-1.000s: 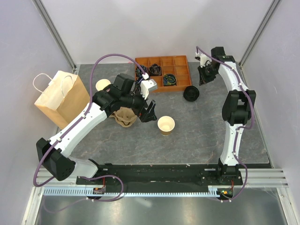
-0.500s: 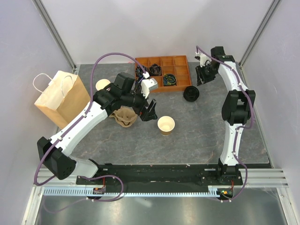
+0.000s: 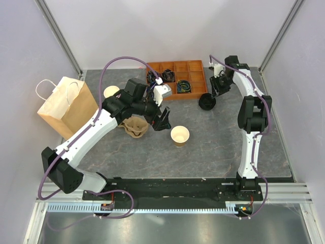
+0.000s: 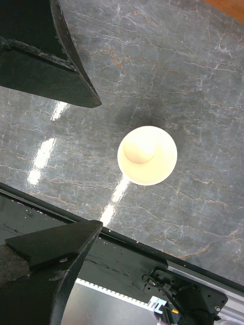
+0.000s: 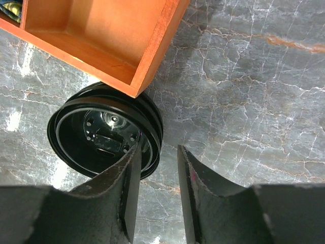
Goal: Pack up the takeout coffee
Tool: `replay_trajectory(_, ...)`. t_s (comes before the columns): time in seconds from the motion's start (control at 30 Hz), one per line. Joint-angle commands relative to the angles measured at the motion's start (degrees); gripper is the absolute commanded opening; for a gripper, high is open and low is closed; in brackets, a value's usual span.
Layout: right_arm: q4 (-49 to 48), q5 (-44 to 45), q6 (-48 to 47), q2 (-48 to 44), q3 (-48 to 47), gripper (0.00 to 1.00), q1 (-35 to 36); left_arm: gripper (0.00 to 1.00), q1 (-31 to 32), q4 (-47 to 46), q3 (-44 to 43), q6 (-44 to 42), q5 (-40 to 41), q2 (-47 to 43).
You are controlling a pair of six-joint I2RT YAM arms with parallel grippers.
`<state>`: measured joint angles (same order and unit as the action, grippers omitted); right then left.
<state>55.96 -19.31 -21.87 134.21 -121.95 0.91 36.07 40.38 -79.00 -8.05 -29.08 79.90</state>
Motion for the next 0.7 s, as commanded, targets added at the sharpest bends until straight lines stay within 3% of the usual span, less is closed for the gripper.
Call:
replay_trajectory(0.0,-1.8,0.1,0.0,0.2,0.0,0.41,0.3,0.99,-0.3,-1.2,-2.1,-1.5,-0.5,0.3)
replay_trajectory(0.67,-2.5,-0.4,0.7,1.4,0.7,0.38,0.3,0.99,-0.3,-1.2,-1.9,-1.9,-0.3,0.1)
